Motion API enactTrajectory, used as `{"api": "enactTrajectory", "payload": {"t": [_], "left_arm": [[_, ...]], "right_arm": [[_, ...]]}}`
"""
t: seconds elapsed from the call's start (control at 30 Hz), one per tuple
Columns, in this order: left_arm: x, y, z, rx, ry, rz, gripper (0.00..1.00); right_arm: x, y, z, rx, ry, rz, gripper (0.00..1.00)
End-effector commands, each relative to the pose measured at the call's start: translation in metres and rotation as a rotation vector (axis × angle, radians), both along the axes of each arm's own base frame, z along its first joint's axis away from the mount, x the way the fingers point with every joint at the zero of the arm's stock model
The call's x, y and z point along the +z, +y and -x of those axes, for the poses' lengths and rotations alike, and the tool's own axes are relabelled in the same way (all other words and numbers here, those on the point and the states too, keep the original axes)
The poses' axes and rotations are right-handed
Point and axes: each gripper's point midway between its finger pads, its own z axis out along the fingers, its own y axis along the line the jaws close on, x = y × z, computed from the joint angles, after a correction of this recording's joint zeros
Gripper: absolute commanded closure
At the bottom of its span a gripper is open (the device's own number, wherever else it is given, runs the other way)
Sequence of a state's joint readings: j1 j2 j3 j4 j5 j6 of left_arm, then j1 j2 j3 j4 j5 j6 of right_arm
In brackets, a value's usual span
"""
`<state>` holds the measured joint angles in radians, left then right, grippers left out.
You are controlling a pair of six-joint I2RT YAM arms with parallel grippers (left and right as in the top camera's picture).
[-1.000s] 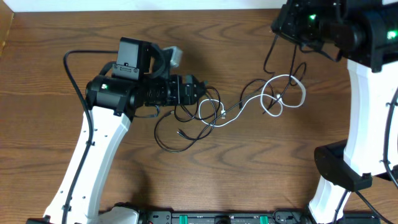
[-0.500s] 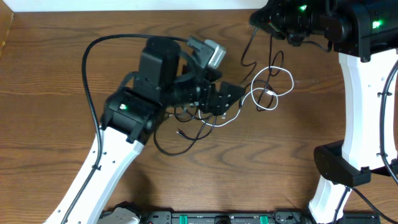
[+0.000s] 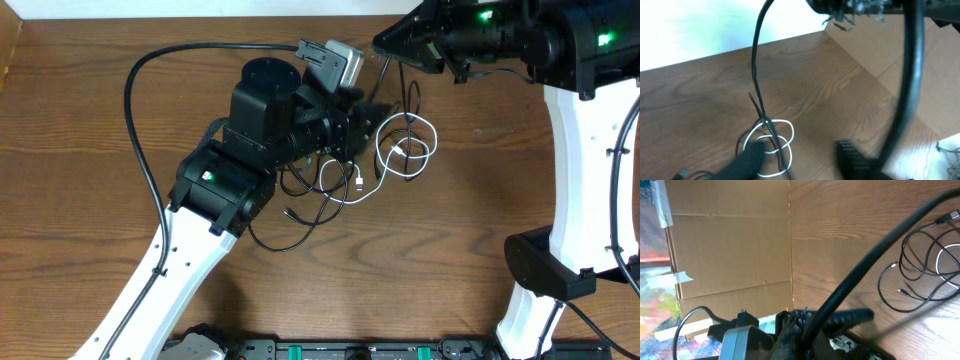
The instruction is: Untangle cables
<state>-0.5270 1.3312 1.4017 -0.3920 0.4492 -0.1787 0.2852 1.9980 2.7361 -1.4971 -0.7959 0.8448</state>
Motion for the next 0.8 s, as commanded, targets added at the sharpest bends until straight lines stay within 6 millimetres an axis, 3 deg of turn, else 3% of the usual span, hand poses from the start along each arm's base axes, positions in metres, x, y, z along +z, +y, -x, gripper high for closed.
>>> {"api": "enactTrajectory", "payload": {"t": [0.0,0.03,0.3,0.37,0.4,0.53,0.67,0.77], "left_arm": [[0.004,0.001,-0.001,0.022,0.006,0.015,0.87],[0.004,0.001,-0.001,0.022,0.006,0.015,0.92],[-0.001,0.003,0.001,0.038,0.056,0.026,0.93],[-0.003,0.004,0.001,0.047,0.063,0.021,0.93],[-0.005,0.006,-0.001,0.064,0.072,0.016,0.92],[-0.020,0.022,-0.009,0.174,0.108,-0.043,0.93],[-0.025,0.030,-0.008,0.208,0.120,-0.072,0.92],[-0.013,0.033,-0.004,0.209,0.093,-0.052,0.92]], "right_arm": [[0.000,0.005,0.002,0.039,-0.017,-0.009,0.99],[-0.002,0.002,-0.001,0.029,-0.037,0.014,0.98],[-0.049,-0.054,-0.026,-0.197,-0.072,0.394,0.97],[-0.058,-0.074,-0.031,-0.247,-0.090,0.510,0.84],[-0.062,-0.084,-0.033,-0.268,-0.100,0.568,0.71],[-0.071,-0.124,-0.037,-0.312,-0.156,0.814,0.01],[-0.080,-0.136,-0.041,-0.227,-0.199,0.923,0.01],[-0.095,-0.143,-0.042,-0.214,-0.142,0.936,0.01]]}}
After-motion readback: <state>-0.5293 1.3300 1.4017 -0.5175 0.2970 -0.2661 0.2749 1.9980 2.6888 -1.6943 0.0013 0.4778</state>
